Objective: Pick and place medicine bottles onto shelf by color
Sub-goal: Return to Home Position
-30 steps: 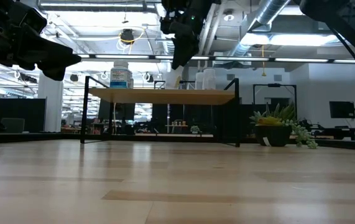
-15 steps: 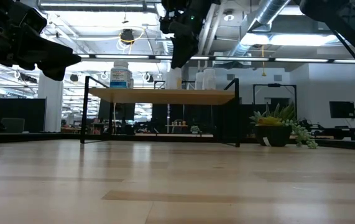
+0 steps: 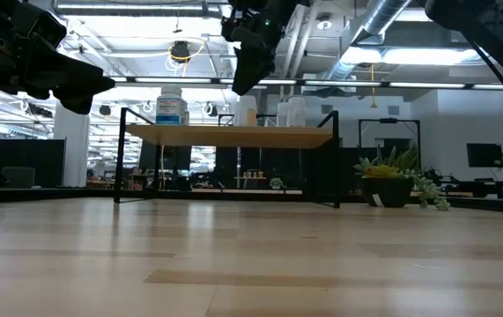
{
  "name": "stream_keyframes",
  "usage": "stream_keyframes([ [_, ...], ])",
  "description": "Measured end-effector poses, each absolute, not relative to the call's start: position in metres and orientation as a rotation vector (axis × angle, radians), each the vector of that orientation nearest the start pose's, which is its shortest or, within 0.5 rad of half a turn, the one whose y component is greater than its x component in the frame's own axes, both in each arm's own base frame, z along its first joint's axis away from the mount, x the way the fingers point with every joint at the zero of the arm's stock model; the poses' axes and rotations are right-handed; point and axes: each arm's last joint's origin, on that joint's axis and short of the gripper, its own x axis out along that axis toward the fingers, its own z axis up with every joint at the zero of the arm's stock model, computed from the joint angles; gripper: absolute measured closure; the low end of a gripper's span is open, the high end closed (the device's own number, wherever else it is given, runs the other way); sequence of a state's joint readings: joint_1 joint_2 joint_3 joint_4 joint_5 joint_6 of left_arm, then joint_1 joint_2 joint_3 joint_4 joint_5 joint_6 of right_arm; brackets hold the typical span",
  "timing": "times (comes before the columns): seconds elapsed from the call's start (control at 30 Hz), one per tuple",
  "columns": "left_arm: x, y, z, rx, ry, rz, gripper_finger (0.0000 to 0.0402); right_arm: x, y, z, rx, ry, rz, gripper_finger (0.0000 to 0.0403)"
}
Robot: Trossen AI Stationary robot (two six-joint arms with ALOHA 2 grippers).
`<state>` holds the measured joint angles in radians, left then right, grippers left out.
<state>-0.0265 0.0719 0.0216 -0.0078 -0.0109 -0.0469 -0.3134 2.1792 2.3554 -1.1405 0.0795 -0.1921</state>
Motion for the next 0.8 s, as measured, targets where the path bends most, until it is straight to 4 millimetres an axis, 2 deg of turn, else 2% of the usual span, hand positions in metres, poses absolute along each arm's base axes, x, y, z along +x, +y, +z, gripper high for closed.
stream_keyframes([
  [0.17,0.101,-0.002,0.164,-0.046,0.059,-0.014,0.0269,0.424,-0.131,0.355,-0.044,1.009,-0.261,0.0181],
  [0.43,0.101,-0.002,0.164,-0.046,0.059,-0.014,0.0269,0.38,-0.085,0.399,-0.015,1.049,-0.218,0.0192],
  [0.5,0.101,-0.002,0.164,-0.046,0.059,-0.014,0.0269,0.368,-0.075,0.405,0.0,1.063,-0.212,0.0194],
  [0.67,0.101,-0.002,0.164,-0.046,0.059,-0.014,0.0269,0.346,-0.051,0.397,0.01,1.055,-0.187,0.0203],
  [0.8,0.101,-0.002,0.164,-0.046,0.059,-0.014,0.0269,0.325,-0.036,0.372,0.027,0.967,-0.175,0.0212],
])
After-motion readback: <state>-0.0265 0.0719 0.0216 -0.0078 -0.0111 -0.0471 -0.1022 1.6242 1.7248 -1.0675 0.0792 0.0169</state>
